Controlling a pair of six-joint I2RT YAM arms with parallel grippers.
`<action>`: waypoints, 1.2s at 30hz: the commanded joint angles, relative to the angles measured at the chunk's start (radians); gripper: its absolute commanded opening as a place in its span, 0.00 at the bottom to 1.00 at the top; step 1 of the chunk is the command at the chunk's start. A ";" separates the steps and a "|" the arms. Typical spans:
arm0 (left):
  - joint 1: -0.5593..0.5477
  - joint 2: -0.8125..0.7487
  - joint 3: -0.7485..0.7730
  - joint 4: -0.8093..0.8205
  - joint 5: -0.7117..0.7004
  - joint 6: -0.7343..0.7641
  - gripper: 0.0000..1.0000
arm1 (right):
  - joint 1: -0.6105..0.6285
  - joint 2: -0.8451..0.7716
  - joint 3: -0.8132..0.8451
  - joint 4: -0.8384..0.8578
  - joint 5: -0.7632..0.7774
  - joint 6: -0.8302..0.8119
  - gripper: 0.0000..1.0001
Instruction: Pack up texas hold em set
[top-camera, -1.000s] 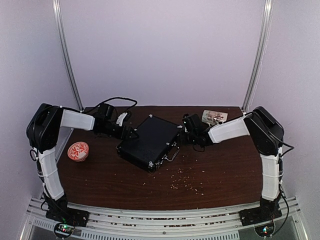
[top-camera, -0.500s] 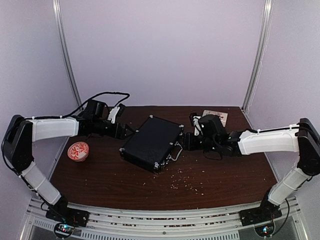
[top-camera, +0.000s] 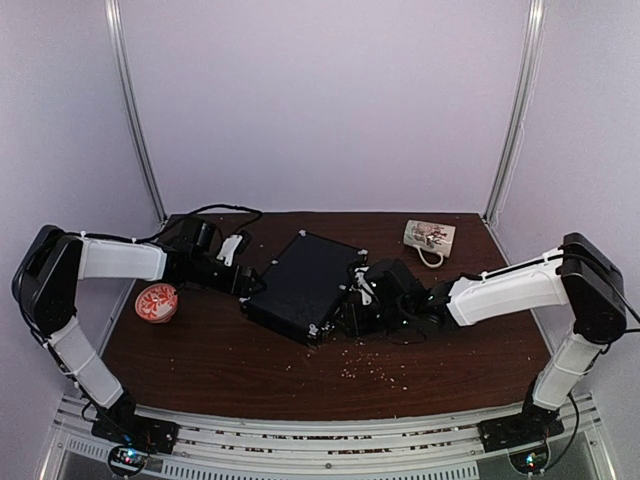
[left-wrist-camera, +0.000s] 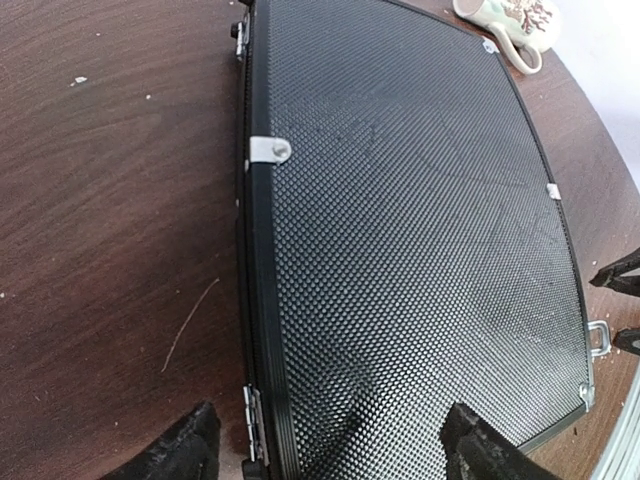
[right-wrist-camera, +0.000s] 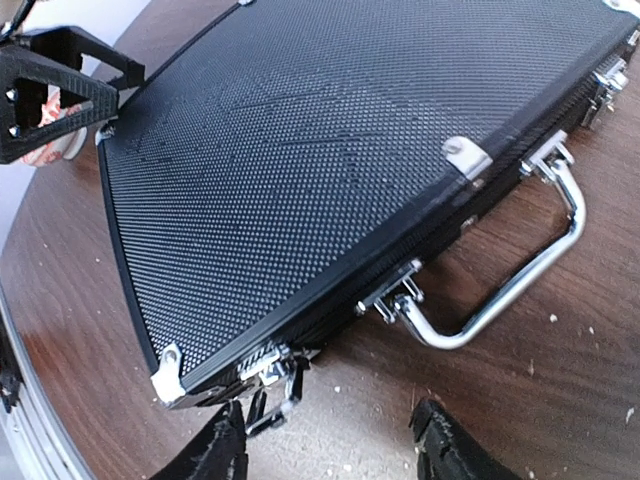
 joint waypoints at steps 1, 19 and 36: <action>0.000 0.015 0.022 0.007 0.004 0.029 0.79 | 0.004 0.050 0.060 -0.049 -0.020 -0.068 0.56; 0.001 0.099 0.040 0.029 0.071 0.062 0.70 | 0.006 0.169 0.048 -0.030 -0.020 -0.146 0.33; 0.000 0.083 0.026 0.029 0.090 0.057 0.52 | -0.044 0.248 0.072 0.039 -0.146 -0.175 0.29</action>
